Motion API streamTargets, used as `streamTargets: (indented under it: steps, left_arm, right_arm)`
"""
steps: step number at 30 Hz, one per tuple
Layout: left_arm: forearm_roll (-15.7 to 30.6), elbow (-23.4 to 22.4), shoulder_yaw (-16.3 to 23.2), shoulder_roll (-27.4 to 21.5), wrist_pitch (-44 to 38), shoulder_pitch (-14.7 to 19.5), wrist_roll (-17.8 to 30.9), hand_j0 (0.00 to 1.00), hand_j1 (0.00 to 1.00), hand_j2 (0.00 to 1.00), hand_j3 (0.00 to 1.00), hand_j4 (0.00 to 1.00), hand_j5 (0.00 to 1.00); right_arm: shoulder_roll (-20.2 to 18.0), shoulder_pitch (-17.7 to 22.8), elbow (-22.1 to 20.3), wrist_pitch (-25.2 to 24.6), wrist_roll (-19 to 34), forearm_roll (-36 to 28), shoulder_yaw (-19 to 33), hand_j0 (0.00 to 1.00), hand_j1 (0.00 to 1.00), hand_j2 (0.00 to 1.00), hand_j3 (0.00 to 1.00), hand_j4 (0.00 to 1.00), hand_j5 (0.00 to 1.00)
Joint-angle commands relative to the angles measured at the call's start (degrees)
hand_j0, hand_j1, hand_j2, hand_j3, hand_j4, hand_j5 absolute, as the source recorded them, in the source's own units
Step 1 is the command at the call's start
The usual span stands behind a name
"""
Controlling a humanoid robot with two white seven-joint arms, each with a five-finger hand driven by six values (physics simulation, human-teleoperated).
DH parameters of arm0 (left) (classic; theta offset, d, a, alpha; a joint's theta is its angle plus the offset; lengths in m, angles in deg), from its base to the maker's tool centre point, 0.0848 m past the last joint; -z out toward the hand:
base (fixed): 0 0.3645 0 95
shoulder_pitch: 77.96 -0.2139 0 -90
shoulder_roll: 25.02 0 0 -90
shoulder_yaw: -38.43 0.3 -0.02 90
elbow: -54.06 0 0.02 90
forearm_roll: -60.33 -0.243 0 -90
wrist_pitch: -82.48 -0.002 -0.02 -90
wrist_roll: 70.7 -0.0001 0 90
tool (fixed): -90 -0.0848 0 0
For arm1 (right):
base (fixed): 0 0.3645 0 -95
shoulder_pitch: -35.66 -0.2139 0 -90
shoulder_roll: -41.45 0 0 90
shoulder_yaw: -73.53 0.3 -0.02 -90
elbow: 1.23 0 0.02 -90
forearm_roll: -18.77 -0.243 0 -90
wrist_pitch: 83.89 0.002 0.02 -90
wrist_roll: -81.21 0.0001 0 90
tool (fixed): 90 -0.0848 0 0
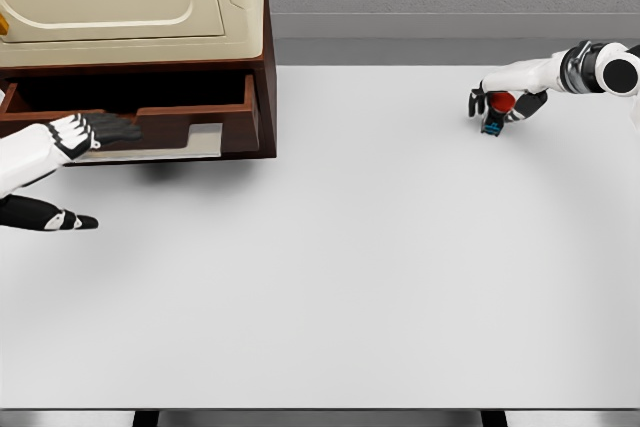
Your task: Open the cabinet drawer with left arm, and place a switch into the drawer with right arm
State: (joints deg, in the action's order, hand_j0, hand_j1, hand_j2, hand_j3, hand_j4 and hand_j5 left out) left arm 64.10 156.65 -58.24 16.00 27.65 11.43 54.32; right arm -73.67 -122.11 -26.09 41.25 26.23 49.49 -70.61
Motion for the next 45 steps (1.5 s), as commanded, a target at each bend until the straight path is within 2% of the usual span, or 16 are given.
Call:
streamTargets:
  steps: [1, 6, 10, 14, 19, 22, 24, 27, 28, 29, 32, 37, 42, 45]
  left_arm:
    - [0.3, 0.1, -0.2, 0.2, -0.2, 0.0, 0.0, 1.00, 1.00, 1.00, 1.00, 1.00, 1.00]
    - [0.3, 0.0, -1.2, 2.4, -0.2, -0.9, 0.0, 1.00, 1.00, 1.00, 1.00, 1.00, 1.00]
    - [0.3, 0.0, -1.4, 2.4, -0.2, -1.1, 0.0, 1.00, 1.00, 1.00, 1.00, 1.00, 1.00]
    - [0.3, 0.0, -1.4, 2.4, -0.2, -1.2, 0.0, 1.00, 1.00, 1.00, 1.00, 1.00, 1.00]
    - [0.3, 0.0, -1.5, 2.4, -0.2, -1.2, 0.0, 1.00, 1.00, 1.00, 1.00, 1.00, 1.00]
    - [0.4, -0.1, -1.6, 2.4, -0.2, -1.2, 0.0, 1.00, 1.00, 1.00, 1.00, 1.00, 1.00]
    - [0.4, 0.0, -1.8, 2.4, -0.2, -1.3, 0.0, 1.00, 1.00, 1.00, 1.00, 1.00, 1.00]
    - [0.4, 0.0, -1.8, 2.4, -0.2, -1.5, 0.0, 1.00, 1.00, 1.00, 1.00, 1.00, 1.00]
    - [0.4, 0.0, -1.9, 2.4, -0.2, -1.4, 0.0, 1.00, 1.00, 1.00, 1.00, 1.00, 1.00]
    - [0.4, 0.0, -2.0, 2.4, -0.2, -1.4, 0.0, 1.00, 1.00, 1.00, 1.00, 1.00, 1.00]
    - [0.4, 0.0, -2.0, 2.4, -0.2, -1.5, 0.0, 1.00, 1.00, 1.00, 1.00, 1.00, 1.00]
    - [0.4, -0.1, -2.7, 2.5, -0.2, -1.6, 0.0, 1.00, 1.00, 1.00, 1.00, 1.00, 1.00]
    - [0.2, -0.3, -2.7, 2.4, -0.2, -2.2, 0.0, 1.00, 1.00, 1.00, 1.00, 1.00, 1.00]
    - [0.2, -0.3, -3.4, 2.4, -0.2, -2.5, 0.0, 1.00, 1.00, 1.00, 1.00, 1.00, 1.00]
  right_arm:
    - [0.0, 0.0, 0.0, -0.1, 0.0, -0.2, 0.3, 0.53, 0.53, 0.53, 0.53, 0.53, 0.53]
    - [0.0, 0.0, -0.1, -0.1, 0.0, -0.3, 0.4, 0.38, 0.38, 0.38, 0.38, 0.38, 0.38]
    - [0.0, 0.0, -0.4, -0.1, 0.0, -0.3, 0.4, 0.35, 0.35, 0.35, 0.35, 0.35, 0.35]
    - [0.0, 0.0, -0.9, -0.1, 0.0, -0.4, 0.6, 0.24, 0.24, 0.24, 0.24, 0.24, 0.24]
    - [0.0, -0.1, -3.4, -0.1, 0.0, -0.5, 0.6, 0.23, 0.23, 0.23, 0.23, 0.23, 0.23]
    - [-0.2, -0.4, -7.3, -0.1, 0.0, -0.7, 0.8, 0.23, 0.23, 0.23, 0.23, 0.23, 0.23]
    - [-0.6, -0.3, -12.5, -0.1, 0.0, -0.8, 0.9, 0.23, 0.23, 0.23, 0.23, 0.23, 0.23]
    - [-0.6, -0.4, -16.2, -0.1, 0.0, -1.0, 0.9, 0.23, 0.23, 0.23, 0.23, 0.23, 0.23]
    - [-1.0, -0.3, -18.9, -0.1, 0.0, -1.1, 0.9, 0.23, 0.23, 0.23, 0.23, 0.23, 0.23]
    - [-2.2, -0.3, -23.6, -0.1, 0.0, -1.1, 1.0, 0.24, 0.24, 0.24, 0.24, 0.24, 0.24]
    - [-2.4, -0.2, -27.9, -0.1, 0.0, -1.2, 0.7, 0.24, 0.24, 0.24, 0.24, 0.24, 0.24]
    - [-5.5, 0.3, -42.0, -0.1, 0.0, -1.2, -0.1, 0.25, 0.25, 0.25, 0.25, 0.25, 0.25]
    - [-8.5, 0.5, -52.5, -0.1, 0.0, -1.3, -0.2, 0.25, 0.25, 0.25, 0.25, 0.25, 0.25]
    - [-8.8, 0.4, -55.2, -0.1, 0.0, -1.4, -0.2, 0.27, 0.27, 0.27, 0.27, 0.27, 0.27]
